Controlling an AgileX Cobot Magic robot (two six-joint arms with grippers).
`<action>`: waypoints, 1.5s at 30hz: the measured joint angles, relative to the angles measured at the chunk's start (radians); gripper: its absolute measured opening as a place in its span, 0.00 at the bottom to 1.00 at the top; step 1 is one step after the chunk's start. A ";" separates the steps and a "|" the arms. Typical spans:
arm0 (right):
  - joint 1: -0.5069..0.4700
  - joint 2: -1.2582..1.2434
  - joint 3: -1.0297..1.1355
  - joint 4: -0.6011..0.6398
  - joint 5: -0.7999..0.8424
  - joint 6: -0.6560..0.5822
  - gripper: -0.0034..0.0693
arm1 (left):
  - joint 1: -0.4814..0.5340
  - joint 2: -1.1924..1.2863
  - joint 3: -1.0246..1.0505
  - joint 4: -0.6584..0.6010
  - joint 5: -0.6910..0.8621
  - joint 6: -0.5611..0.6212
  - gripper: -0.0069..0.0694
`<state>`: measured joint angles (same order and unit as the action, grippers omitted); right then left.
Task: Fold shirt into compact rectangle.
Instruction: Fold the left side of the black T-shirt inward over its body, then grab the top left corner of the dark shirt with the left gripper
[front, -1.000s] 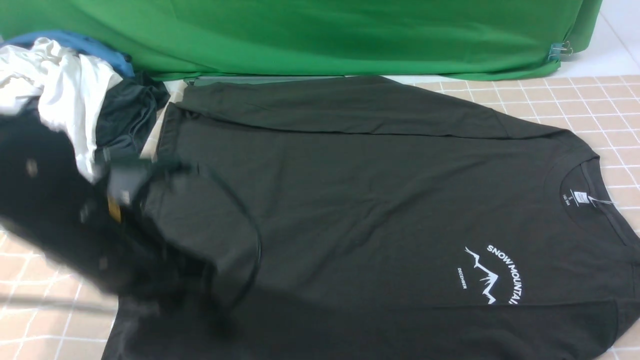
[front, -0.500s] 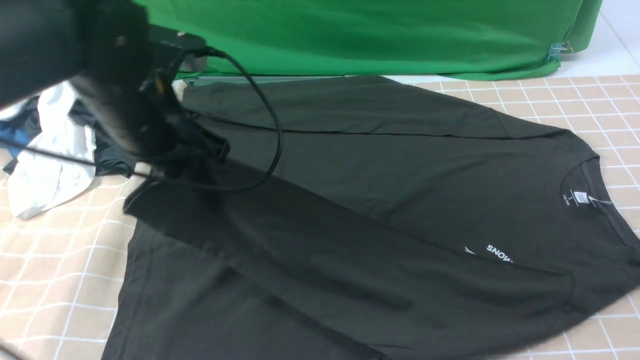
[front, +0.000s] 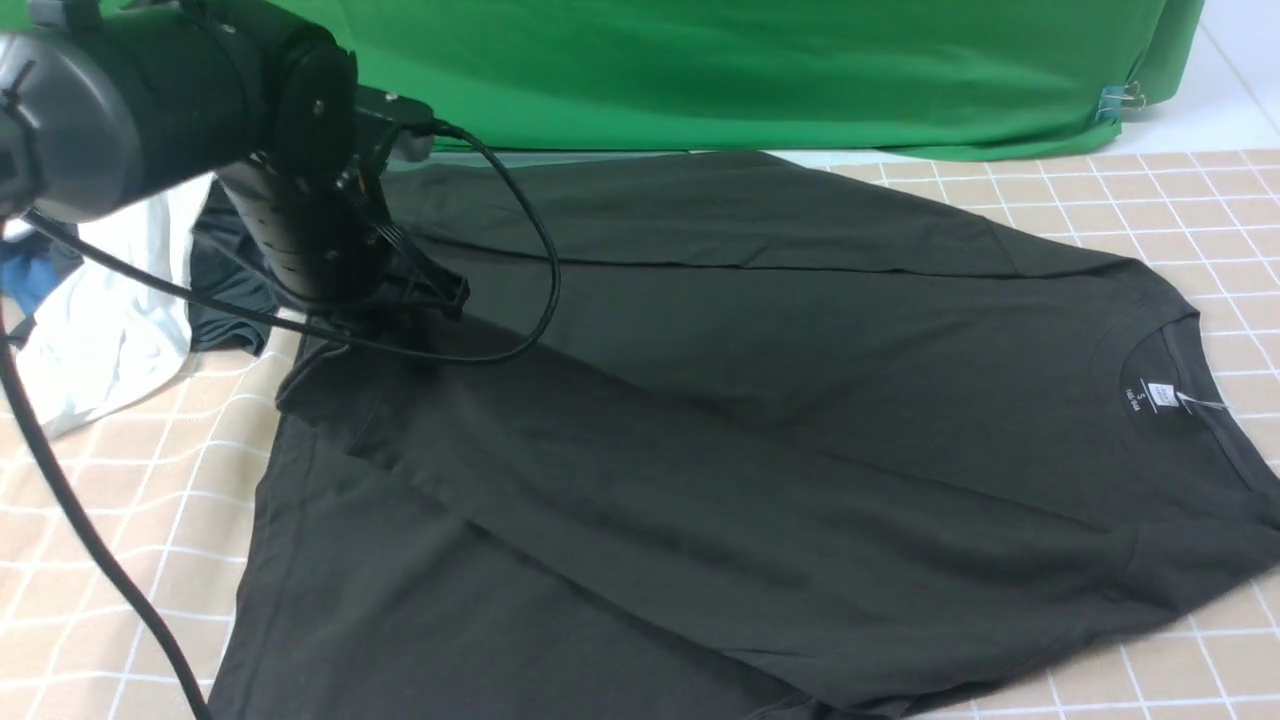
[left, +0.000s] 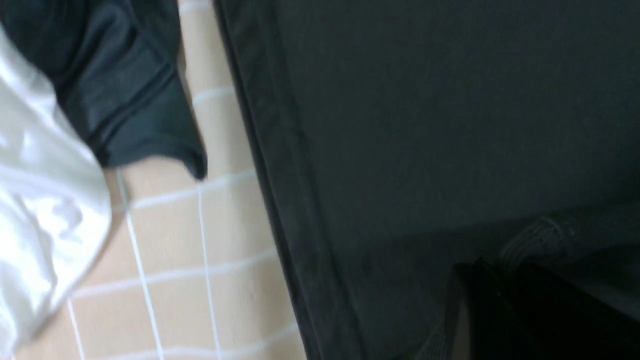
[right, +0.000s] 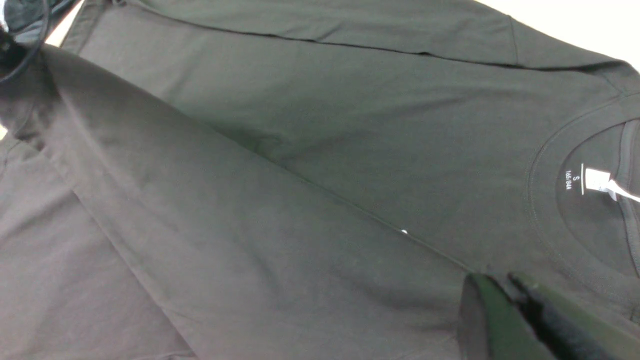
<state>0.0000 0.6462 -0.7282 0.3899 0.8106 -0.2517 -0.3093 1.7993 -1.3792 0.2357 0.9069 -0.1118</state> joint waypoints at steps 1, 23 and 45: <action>0.000 0.000 0.000 0.000 0.000 0.000 0.14 | 0.000 0.000 0.000 0.018 -0.019 0.006 0.20; 0.000 0.000 0.000 0.001 0.007 -0.007 0.16 | 0.206 0.346 -0.497 -0.251 -0.109 -0.059 0.69; 0.000 0.000 0.000 0.001 0.007 -0.008 0.17 | 0.279 0.599 -0.655 -0.392 -0.270 -0.121 0.69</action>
<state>0.0000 0.6462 -0.7282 0.3909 0.8176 -0.2599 -0.0299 2.3985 -2.0344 -0.1558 0.6366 -0.2328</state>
